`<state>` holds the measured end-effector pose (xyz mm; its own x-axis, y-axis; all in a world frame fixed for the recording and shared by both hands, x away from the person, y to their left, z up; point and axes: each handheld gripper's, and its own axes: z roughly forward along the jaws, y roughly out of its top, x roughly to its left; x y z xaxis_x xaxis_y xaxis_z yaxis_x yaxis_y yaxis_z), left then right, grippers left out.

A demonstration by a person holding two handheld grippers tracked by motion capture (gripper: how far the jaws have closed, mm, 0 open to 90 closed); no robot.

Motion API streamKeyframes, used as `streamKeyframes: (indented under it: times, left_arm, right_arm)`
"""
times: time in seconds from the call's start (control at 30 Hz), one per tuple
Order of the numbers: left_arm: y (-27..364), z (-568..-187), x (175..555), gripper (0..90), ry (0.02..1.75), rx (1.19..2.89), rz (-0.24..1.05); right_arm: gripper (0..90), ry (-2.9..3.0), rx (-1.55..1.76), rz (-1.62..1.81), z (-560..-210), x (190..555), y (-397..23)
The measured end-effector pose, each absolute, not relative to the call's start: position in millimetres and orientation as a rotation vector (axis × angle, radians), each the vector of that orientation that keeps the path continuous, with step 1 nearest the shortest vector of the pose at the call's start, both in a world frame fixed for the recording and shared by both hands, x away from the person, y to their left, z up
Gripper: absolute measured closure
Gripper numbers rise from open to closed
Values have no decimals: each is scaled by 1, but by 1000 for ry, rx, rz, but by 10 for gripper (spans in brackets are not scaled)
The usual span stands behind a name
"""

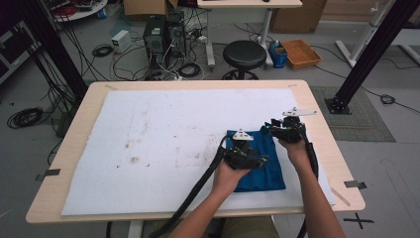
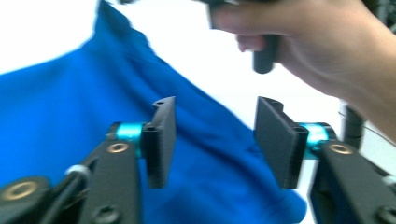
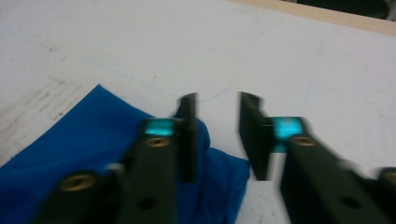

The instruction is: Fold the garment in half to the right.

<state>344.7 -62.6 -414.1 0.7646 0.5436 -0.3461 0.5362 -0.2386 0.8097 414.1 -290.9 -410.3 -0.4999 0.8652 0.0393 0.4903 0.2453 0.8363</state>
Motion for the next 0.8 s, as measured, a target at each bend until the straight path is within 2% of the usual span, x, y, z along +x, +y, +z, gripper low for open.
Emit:
streamKeyframes:
  times: [0.03, 0.13, 0.17, 0.2, 0.27, 0.3, 0.33, 0.37, 0.4, 0.43, 0.53, 0.67, 0.73, 0.77, 0.8]
  left_arm:
    - [-55, -412, 345, 390, 833, 1875, 33]
    - [-24, -408, 345, 369, 833, 1829, 114]
    - [-12, -406, 345, 337, 839, 1819, 142]
    - [12, -405, 344, 310, 833, 1789, 187]
    - [24, -404, 342, 305, 832, 1779, 215]
    - [49, -404, 340, 294, 827, 1758, 261]
    - [49, -404, 340, 280, 827, 1758, 261]
    - [72, -406, 336, 272, 849, 1740, 311]
    - [72, -406, 336, 266, 849, 1740, 311]
    - [92, -408, 333, 257, 887, 1733, 348]
    - [109, -412, 330, 241, 923, 1724, 376]
    - [138, -424, 323, 241, 966, 1692, 397]
    - [142, -426, 322, 241, 970, 1696, 404]
    - [148, -431, 319, 241, 986, 1705, 407]
    - [148, -431, 319, 241, 986, 1705, 407]
  right_arm:
    - [541, 2075, 1236, 1153, -408, 411, -294]
    - [519, 2054, 1216, 1172, -404, 402, -301]
    - [523, 2056, 1188, 1181, -401, 396, -304]
    - [589, 2094, 1137, 1207, -396, 382, -306]
    - [617, 2125, 1107, 1209, -394, 372, -306]
    - [681, 2198, 1034, 1211, -395, 353, -304]
    - [681, 2198, 1034, 1211, -395, 353, -304]
    - [710, 2265, 968, 1192, -401, 335, -300]
    - [720, 2293, 954, 1180, -405, 326, -297]
    - [720, 2317, 942, 1176, -409, 319, -294]
    - [719, 2357, 918, 1150, -419, 308, -289]
    - [648, 2401, 946, 1021, -433, 303, -275]
    - [669, 2405, 945, 977, -436, 304, -272]
    - [814, 2417, 917, 922, -438, 304, -270]
    - [814, 2417, 917, 922, -438, 304, -270]
